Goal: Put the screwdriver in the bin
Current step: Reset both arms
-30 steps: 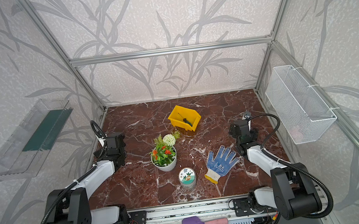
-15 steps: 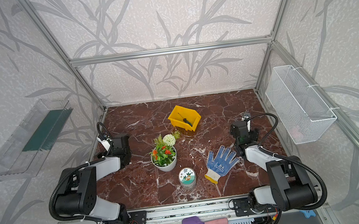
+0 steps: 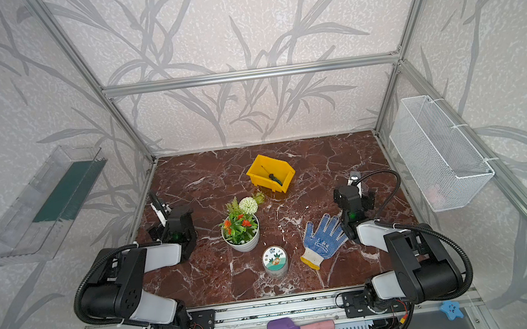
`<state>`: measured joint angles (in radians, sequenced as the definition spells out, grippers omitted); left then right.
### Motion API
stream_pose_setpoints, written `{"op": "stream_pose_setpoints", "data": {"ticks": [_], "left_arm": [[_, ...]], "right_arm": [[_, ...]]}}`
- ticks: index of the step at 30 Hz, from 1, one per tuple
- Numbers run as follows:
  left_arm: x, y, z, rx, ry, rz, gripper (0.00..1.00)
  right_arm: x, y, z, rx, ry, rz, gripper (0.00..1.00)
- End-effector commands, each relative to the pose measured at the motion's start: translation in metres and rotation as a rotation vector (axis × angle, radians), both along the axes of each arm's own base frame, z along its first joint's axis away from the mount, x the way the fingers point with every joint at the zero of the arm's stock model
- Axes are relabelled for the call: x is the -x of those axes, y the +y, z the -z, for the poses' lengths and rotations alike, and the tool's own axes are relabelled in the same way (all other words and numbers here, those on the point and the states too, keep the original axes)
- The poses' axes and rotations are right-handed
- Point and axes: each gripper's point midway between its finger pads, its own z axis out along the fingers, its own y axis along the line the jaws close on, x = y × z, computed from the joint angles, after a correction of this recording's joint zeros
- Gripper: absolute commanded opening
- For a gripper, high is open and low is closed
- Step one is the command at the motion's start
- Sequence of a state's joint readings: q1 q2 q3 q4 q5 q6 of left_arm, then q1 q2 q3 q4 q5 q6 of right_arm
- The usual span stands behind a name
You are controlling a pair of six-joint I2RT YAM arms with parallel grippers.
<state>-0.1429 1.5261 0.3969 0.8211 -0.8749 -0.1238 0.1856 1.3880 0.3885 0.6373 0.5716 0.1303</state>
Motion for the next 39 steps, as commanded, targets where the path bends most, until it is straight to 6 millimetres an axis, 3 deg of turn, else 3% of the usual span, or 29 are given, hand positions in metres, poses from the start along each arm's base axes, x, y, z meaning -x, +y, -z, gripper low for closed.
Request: {"op": "stream_pose_setpoints", "data": {"ticks": [1,17,19,23,25,28,32,39], "left_arm": [[-0.027,-0.033,-0.013,-0.034,-0.038,0.221,0.99],[-0.017,-0.048,-0.009,0.006,-0.100,0.369,0.99],[-0.019,-0.051,0.005,0.048,-0.076,0.423,0.99],[-0.030,-0.047,0.005,0.017,-0.085,0.404,0.99],[-0.031,-0.046,0.007,0.044,-0.065,0.398,0.99],[-0.033,-0.045,0.008,0.046,-0.060,0.401,0.99],[-0.033,-0.044,0.008,0.048,-0.058,0.400,0.99],[-0.034,-0.044,0.007,0.048,-0.060,0.400,0.99]], "right_arm": [[-0.003,0.001,-0.013,0.029,-0.054,-0.002,0.99],[-0.012,0.045,-0.011,0.090,-0.076,-0.248,0.99],[-0.017,0.046,-0.009,0.092,-0.058,-0.249,0.99],[-0.017,0.044,-0.006,0.065,-0.056,-0.257,0.99],[-0.020,0.045,0.009,0.042,-0.027,-0.283,0.99],[-0.026,0.051,0.005,0.109,-0.117,-0.320,0.99],[-0.028,0.049,0.009,0.080,-0.043,-0.317,0.99],[-0.029,0.048,0.007,0.081,-0.091,-0.320,0.99]]}}
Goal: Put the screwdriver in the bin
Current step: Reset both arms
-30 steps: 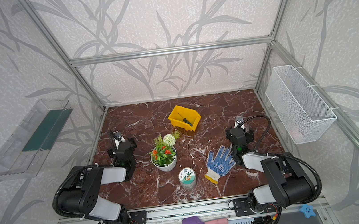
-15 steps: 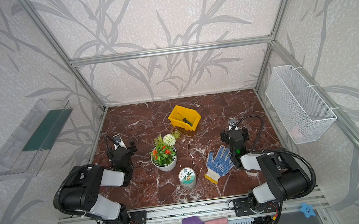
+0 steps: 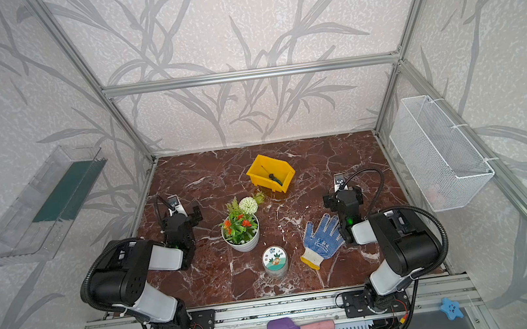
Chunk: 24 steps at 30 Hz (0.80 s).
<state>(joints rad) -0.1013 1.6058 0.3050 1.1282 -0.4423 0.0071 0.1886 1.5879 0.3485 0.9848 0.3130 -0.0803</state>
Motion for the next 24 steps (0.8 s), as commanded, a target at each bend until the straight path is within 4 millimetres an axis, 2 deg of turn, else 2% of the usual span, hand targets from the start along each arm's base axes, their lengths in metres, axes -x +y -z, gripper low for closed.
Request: {"op": "stream_pose_setpoints", "data": {"ticks": [1,24], "left_arm": [[-0.0038,0.0004,-0.0059,0.004,-0.018,0.001,0.99],[-0.0039,0.0008,-0.0063,0.005,-0.019,0.000,0.99]], "right_arm": [[-0.0042,0.0007,-0.0104,-0.005,-0.053,-0.005,0.99],[-0.0046,0.0012,-0.0111,-0.007,-0.056,-0.008,0.99]]}}
